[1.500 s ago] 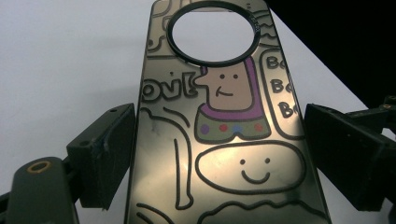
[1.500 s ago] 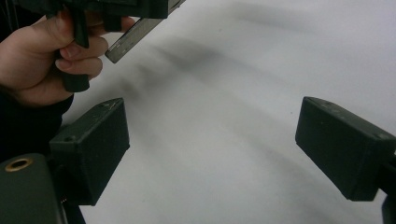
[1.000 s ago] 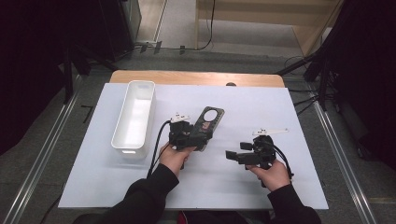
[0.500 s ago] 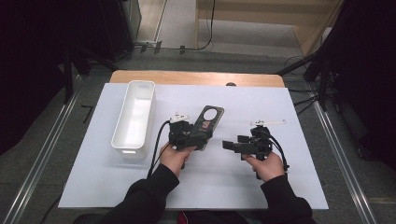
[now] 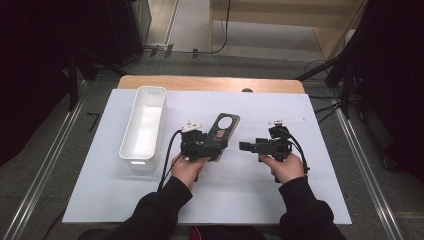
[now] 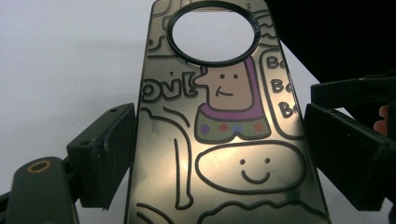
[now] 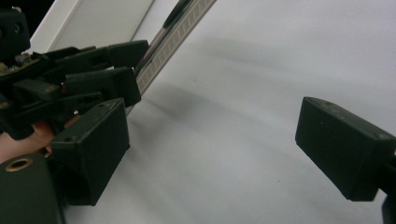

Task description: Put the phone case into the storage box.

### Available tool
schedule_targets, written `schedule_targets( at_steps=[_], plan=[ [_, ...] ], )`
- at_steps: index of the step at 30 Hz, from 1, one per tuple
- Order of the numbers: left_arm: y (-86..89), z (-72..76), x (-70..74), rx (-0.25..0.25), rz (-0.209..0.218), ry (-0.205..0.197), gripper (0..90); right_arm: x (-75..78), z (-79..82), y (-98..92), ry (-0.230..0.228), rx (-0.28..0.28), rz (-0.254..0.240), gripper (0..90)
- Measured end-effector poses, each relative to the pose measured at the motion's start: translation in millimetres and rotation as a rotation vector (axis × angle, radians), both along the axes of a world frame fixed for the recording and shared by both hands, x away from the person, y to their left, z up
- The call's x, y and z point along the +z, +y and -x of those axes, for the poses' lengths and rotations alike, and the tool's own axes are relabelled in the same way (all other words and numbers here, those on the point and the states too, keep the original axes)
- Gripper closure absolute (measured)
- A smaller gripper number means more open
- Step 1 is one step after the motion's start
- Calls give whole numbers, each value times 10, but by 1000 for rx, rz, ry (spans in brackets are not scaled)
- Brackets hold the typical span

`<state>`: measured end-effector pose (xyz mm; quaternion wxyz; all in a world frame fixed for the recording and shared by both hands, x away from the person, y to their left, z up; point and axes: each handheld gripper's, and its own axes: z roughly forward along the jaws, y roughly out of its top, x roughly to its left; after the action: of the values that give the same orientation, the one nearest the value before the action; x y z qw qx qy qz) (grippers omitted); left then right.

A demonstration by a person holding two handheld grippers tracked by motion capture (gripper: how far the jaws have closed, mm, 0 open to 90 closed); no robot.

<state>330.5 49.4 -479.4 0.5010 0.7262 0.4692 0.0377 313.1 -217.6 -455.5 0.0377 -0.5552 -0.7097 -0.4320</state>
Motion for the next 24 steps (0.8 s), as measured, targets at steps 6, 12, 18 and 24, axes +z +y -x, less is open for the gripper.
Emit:
schedule_targets(
  at_steps=[6, 12, 18, 24],
  plan=[
    [-19, 9, -12, -10, 4, 12, 115, 33, -54, -13, 1, -25, -25, 89],
    [-22, 29, 8, -3, 5, 6, 115, 69, -101, 8, 5, -55, -28, 88],
    [-28, 32, -4, -2, 12, 12, 115, 97, -150, 47, 10, -64, -43, 88],
    [-42, 39, 6, -1, 21, 1, 115, 89, -194, 46, 17, -88, -85, 89]
  ],
)
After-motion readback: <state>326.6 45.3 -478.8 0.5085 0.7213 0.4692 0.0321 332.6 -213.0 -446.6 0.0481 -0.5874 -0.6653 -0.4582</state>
